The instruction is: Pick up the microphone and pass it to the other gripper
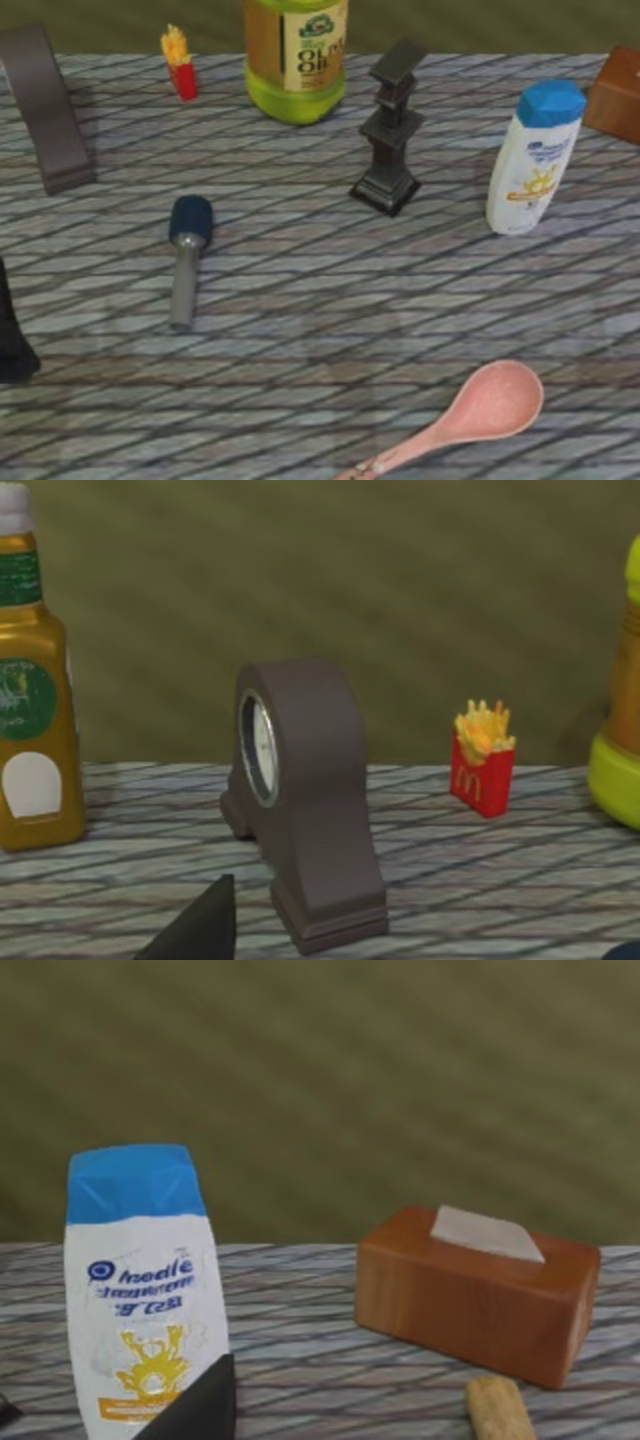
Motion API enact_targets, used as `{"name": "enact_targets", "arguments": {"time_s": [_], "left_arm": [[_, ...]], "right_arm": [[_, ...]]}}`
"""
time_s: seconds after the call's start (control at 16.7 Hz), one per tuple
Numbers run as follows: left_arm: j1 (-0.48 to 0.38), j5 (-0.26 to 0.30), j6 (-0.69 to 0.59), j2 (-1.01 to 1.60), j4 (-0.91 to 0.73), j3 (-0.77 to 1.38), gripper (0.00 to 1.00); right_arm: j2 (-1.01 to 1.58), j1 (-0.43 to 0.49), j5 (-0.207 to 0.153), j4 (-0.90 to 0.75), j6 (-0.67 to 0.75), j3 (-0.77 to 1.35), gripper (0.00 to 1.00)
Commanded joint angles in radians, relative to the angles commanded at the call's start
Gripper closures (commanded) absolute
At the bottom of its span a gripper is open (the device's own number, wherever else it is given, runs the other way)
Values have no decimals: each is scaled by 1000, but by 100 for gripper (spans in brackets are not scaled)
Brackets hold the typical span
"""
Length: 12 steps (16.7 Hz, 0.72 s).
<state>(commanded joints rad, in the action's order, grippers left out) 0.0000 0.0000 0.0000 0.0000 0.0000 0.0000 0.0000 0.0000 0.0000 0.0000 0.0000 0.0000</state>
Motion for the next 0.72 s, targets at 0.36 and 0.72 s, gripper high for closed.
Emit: {"name": "enact_targets", "arguments": {"time_s": [0.36, 0.72], "left_arm": [[-24, 3, -14, 106, -67, 91, 0], [-105, 14, -82, 574, -295, 423, 0]], "right_arm": [[0, 0, 0, 0, 0, 0, 0], [0, 0, 0, 0, 0, 0, 0]]}}
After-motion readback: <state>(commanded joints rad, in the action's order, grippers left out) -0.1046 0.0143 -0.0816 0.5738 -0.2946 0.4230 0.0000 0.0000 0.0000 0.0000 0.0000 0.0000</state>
